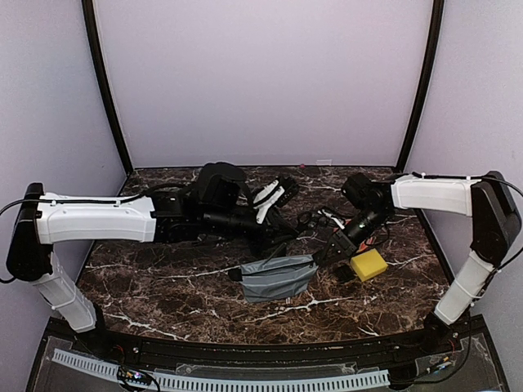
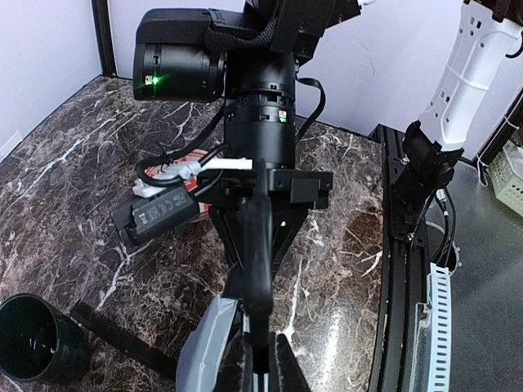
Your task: Sort the hair-cutting tools
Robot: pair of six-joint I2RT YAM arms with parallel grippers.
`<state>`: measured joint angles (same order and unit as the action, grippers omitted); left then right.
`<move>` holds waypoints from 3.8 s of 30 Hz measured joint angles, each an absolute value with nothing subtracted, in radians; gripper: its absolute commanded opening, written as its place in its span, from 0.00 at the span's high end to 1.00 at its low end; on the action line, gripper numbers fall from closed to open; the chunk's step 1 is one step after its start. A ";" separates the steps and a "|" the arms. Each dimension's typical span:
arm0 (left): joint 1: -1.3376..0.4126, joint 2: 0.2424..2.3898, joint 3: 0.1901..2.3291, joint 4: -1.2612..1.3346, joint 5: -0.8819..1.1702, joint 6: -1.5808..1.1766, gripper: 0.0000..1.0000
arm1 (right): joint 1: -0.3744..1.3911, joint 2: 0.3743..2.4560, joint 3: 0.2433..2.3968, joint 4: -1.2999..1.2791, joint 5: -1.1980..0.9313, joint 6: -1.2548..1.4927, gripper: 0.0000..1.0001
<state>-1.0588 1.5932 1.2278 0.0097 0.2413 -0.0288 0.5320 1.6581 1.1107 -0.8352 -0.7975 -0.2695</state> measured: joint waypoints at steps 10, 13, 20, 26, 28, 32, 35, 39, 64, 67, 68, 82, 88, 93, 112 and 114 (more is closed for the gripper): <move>-1.059 1.671 1.138 0.279 0.274 0.034 1.00 | 0.469 1.658 1.111 -0.838 -0.879 -0.272 1.00; -1.059 1.721 1.138 0.368 0.281 0.030 1.00 | 0.462 1.658 1.108 -0.838 -0.900 -0.274 1.00; -1.063 1.796 1.137 0.510 0.285 0.018 1.00 | 0.460 1.657 1.105 -0.840 -0.932 -0.282 1.00; -1.064 1.838 1.138 0.567 0.294 0.028 1.00 | 0.456 1.657 1.105 -0.843 -0.934 -0.287 1.00; -1.064 1.850 1.138 0.571 0.294 0.036 1.00 | 0.455 1.657 1.105 -0.843 -0.936 -0.287 1.00; -1.064 1.857 1.118 0.580 0.286 0.047 1.00 | 0.455 1.657 1.105 -0.844 -0.939 -0.289 1.00; -1.065 1.855 1.101 0.587 0.272 0.049 1.00 | 0.453 1.657 1.105 -0.844 -0.940 -0.290 1.00; -1.065 1.826 1.024 0.618 0.245 0.048 1.00 | 0.450 1.657 1.103 -0.844 -0.943 -0.292 1.00; -1.065 1.775 1.021 0.597 0.180 0.101 1.00 | 0.437 1.657 1.099 -0.846 -0.945 -0.295 1.00; -1.065 1.815 1.056 0.604 0.195 0.102 1.00 | 0.437 1.657 1.099 -0.846 -0.945 -0.295 1.00; -1.065 1.826 1.065 0.606 0.200 0.102 1.00 | 0.437 1.657 1.099 -0.846 -0.944 -0.295 1.00; -1.065 1.819 0.973 0.613 0.218 0.093 1.00 | 0.430 1.651 1.097 -0.846 -0.941 -0.295 1.00; -1.065 1.765 0.925 0.556 0.207 0.092 1.00 | 0.426 1.651 1.097 -0.846 -0.941 -0.295 1.00; -1.065 1.731 0.924 0.498 0.185 0.089 1.00 | 0.424 1.649 1.097 -0.846 -0.941 -0.295 1.00; -1.065 1.755 1.025 0.228 0.133 0.096 0.96 | 0.418 1.641 1.092 -0.844 -0.939 -0.295 1.00; -1.070 1.768 1.042 0.206 0.115 0.099 0.96 | 0.418 1.641 1.092 -0.844 -0.939 -0.295 1.00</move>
